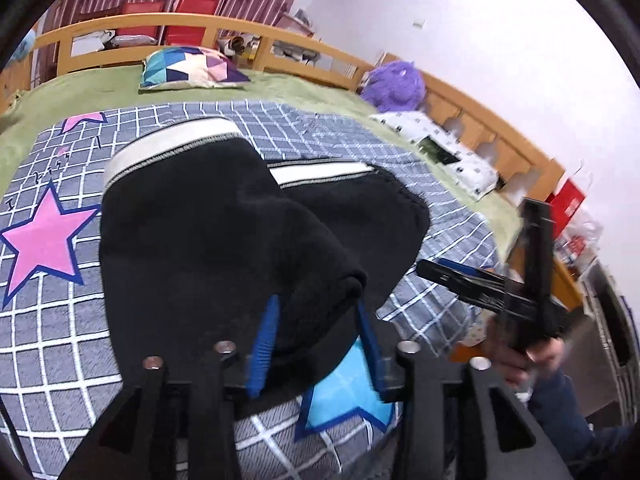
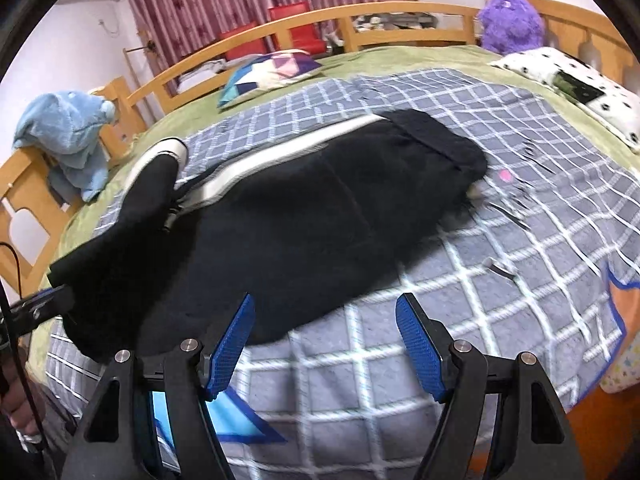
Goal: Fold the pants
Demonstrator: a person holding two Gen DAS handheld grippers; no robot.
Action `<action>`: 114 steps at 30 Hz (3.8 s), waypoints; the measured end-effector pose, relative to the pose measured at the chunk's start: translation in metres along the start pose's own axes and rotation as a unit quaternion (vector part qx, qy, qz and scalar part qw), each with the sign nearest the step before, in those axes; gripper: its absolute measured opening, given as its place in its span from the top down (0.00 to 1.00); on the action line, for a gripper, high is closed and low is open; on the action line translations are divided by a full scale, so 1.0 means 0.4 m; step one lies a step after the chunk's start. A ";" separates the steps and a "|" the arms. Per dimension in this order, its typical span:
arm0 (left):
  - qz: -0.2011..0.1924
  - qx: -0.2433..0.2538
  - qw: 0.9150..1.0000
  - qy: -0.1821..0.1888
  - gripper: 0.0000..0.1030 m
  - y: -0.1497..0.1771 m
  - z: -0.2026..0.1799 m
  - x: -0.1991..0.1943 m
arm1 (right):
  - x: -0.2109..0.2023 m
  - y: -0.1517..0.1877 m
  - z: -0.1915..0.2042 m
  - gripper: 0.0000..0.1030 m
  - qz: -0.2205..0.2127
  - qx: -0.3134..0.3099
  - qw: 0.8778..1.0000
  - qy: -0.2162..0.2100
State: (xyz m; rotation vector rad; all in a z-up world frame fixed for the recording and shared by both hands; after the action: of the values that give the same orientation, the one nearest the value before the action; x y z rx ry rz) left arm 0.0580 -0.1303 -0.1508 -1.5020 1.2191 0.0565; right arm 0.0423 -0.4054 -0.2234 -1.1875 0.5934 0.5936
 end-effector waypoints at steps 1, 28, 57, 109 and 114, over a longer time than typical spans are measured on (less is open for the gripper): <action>-0.007 -0.006 1.000 0.000 0.43 0.007 0.009 -0.021 | 0.003 -0.008 0.017 0.29 0.000 0.000 1.000 -0.010; -0.008 -0.140 0.985 -0.099 0.28 0.009 0.279 -0.068 | 0.060 -0.314 0.294 0.91 0.041 -0.132 0.982 -0.131; 0.114 -0.087 0.987 -0.072 0.27 0.009 -0.031 0.322 | 0.107 -0.139 -0.235 0.67 0.020 -0.115 0.990 0.082; 0.080 -0.217 0.972 -0.046 0.41 -0.076 0.551 0.118 | 0.341 -0.195 0.164 0.60 0.106 -0.058 0.984 -0.133; 0.048 -0.161 0.982 -0.089 0.42 -0.084 0.484 0.018 | 0.257 -0.219 0.226 0.58 0.075 -0.123 0.988 -0.047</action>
State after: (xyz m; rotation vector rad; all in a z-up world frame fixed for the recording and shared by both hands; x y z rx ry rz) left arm 0.1926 0.0041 -0.2004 -1.6739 1.1756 0.4626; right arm 0.1862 -0.3305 -0.2133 -1.3460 0.5430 0.8652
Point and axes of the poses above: each gripper's, at about its wrist camera, not at the fingertips, and x roughly the way its jaws point, z to its left, y to its underside, the point moved 5 cm from there along x, roughly the way its jaws point
